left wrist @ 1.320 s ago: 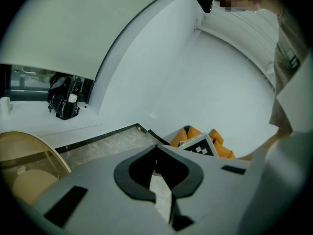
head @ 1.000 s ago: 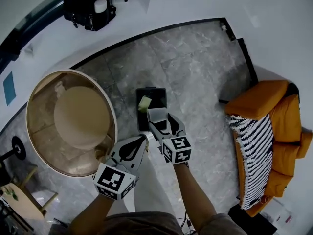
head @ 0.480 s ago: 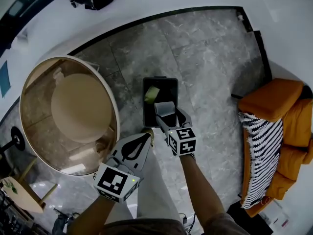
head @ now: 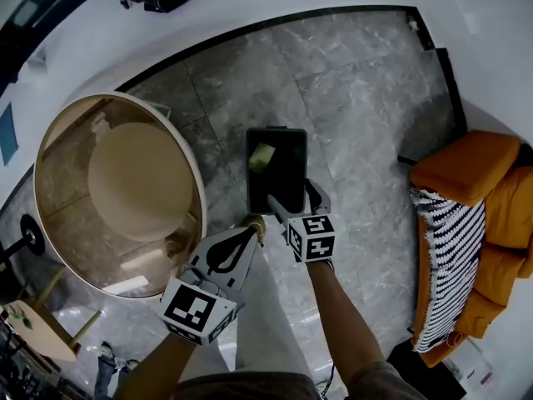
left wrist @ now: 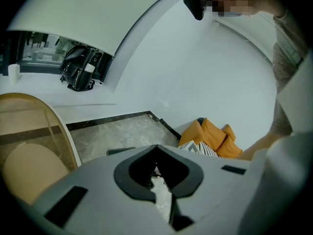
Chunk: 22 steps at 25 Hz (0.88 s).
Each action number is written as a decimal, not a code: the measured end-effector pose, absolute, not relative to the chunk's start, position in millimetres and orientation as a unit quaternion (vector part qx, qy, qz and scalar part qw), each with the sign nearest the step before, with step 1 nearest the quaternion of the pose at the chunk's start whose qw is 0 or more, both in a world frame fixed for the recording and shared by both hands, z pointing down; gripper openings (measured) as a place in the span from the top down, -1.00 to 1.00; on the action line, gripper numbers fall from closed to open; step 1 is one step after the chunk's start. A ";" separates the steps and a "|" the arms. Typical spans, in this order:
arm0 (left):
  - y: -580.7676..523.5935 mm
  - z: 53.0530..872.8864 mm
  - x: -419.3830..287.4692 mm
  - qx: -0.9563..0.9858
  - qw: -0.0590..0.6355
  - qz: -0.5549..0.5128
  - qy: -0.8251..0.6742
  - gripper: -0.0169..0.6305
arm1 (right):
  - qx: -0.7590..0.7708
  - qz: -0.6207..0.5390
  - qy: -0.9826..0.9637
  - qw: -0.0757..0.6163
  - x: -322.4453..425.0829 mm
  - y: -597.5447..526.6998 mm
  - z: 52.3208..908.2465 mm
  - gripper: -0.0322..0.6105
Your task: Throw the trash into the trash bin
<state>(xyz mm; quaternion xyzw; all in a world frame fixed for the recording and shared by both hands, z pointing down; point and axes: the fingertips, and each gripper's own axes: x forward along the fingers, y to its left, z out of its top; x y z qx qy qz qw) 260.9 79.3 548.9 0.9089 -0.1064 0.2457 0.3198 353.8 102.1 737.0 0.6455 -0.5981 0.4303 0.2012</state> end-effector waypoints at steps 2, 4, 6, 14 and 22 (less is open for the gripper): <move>78.6 546.3 258.4 0.908 0.322 0.245 -0.107 0.90 | 0.646 0.426 -0.603 0.194 351.4 99.2 728.2 -0.38; 76.7 540.2 255.3 0.907 0.324 0.244 -0.110 0.90 | 0.644 0.422 -0.611 0.184 346.7 95.6 713.5 -0.38; 74.0 530.7 252.0 0.907 0.326 0.242 -0.115 0.90 | 0.637 0.418 -0.623 0.177 339.3 91.2 694.4 -0.37; 65.3 474.1 228.2 0.908 0.324 0.231 -0.131 0.90 | 0.604 0.377 -0.679 0.180 296.1 75.2 598.7 0.81; 60.8 405.7 183.8 0.908 0.322 0.214 -0.159 0.90 | 0.600 0.368 -0.691 0.161 254.5 70.3 509.3 0.84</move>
